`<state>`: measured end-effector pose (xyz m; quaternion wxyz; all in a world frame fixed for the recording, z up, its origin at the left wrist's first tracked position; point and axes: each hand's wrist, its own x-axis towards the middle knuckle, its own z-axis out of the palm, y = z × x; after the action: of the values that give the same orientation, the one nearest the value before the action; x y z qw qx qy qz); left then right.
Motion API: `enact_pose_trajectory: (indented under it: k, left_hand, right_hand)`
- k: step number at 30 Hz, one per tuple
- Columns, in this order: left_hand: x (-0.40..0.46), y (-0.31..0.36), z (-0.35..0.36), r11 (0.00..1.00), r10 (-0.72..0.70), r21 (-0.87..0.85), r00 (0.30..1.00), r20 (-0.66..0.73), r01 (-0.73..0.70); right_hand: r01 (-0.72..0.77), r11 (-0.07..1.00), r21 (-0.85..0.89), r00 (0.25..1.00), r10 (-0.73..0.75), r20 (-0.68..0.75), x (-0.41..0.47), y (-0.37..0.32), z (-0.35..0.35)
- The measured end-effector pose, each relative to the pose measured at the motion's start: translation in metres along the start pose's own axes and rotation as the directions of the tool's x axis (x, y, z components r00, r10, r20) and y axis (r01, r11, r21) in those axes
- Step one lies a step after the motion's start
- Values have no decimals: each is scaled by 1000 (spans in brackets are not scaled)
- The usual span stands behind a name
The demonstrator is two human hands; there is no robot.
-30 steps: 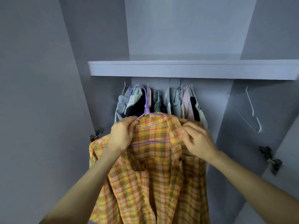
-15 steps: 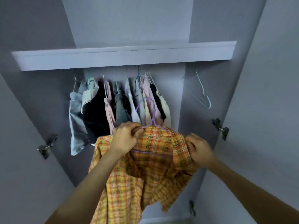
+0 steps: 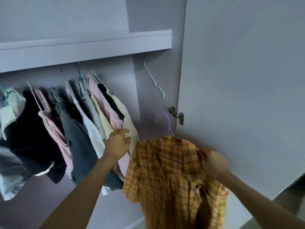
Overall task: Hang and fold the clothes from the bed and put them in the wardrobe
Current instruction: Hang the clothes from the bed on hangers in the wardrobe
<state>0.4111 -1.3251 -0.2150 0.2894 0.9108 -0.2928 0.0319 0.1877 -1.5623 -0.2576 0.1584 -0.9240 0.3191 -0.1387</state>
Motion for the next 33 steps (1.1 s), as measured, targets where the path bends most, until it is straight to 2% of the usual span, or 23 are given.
enact_pose_trajectory:
  k: [3, 7, 12, 18, 24, 30, 33]
  left_hand:
    - [12, 5, 1, 995, 18, 99, 1000, 24, -20]
    - [32, 6, -6, 972, 45, 229, 997, 70, -60]
    - [58, 11, -22, 908, 130, 394, 989, 66, -146]
    - [100, 19, -35, 797, 124, 577, 983, 135, -179]
    - [138, 1, -34, 801, 87, 582, 989, 118, -140]
    - [150, -39, -32, 839, 143, 535, 989, -46, -96]
    - [153, -55, -33, 859, 175, 499, 982, -72, -117]
  right_hand:
    - [-103, 994, -42, 994, 104, 13, 1, -12, -3]
    - [-159, 987, -34, 987, 159, -16, 17, -47, -9]
    - [-129, 991, 30, 989, 131, -66, 45, -93, -24]
    - [-63, 986, 152, 990, 82, -119, 84, -134, -28]
    - [23, 972, 234, 995, 1, -101, 132, -164, -6]
    - [119, 959, 257, 983, -76, -170, 188, -209, 16]
    - [168, 943, 287, 971, -108, -212, 217, -238, 31]
